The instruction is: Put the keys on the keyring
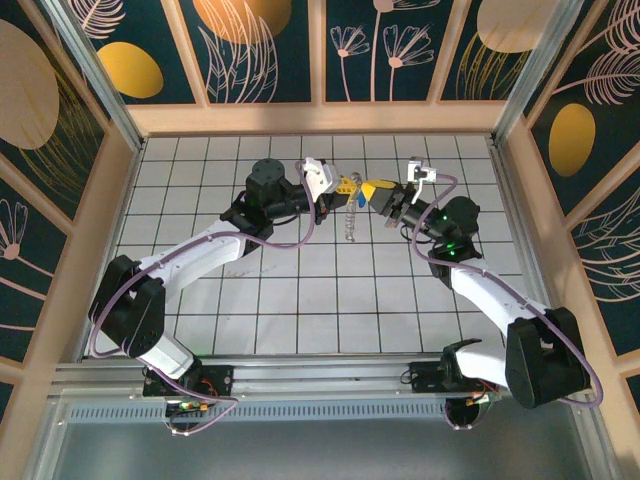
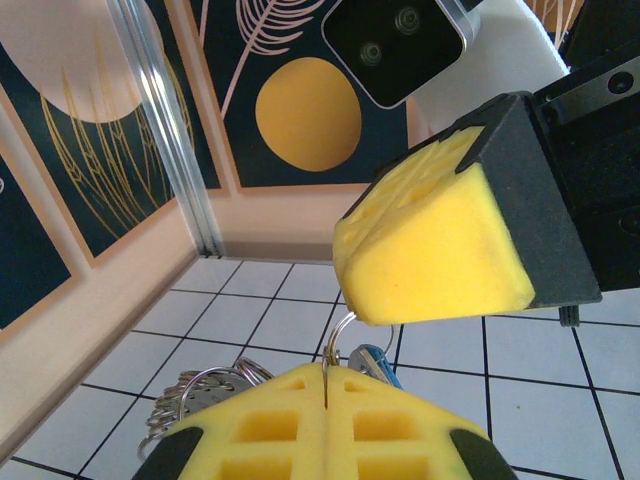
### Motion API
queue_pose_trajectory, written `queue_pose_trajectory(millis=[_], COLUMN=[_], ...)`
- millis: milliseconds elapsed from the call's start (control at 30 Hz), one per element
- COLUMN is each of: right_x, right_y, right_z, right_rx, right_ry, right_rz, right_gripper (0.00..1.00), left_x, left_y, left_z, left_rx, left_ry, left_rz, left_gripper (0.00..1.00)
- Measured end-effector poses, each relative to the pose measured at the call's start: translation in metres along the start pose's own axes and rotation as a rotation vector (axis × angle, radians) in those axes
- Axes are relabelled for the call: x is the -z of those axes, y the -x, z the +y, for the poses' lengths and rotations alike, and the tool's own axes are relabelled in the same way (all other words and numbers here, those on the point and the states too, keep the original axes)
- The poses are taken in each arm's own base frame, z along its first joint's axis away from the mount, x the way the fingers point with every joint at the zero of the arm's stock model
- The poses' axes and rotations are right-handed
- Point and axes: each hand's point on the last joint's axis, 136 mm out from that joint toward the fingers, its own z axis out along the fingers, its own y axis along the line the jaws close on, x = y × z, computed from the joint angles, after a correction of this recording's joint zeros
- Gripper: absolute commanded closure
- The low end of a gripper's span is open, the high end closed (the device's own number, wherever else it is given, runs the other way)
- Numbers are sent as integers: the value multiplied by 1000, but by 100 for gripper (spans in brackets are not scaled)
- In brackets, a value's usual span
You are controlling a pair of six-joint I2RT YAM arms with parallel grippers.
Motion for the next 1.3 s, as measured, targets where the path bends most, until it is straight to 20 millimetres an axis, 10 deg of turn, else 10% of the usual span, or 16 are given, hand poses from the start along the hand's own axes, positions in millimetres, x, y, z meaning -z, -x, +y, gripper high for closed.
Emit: queue_pose_trajectory(millis=[1300], right_x=[7], right_y=[-2], right_z=[-29], right_rx=[-16], right_ry=[-82], right_rz=[-17], right_gripper=[100], left_x=[-2], left_y=[5], left_z=[-9], left_rx=[6], left_ry=[-42], left_rz=[-21], left_gripper=[100])
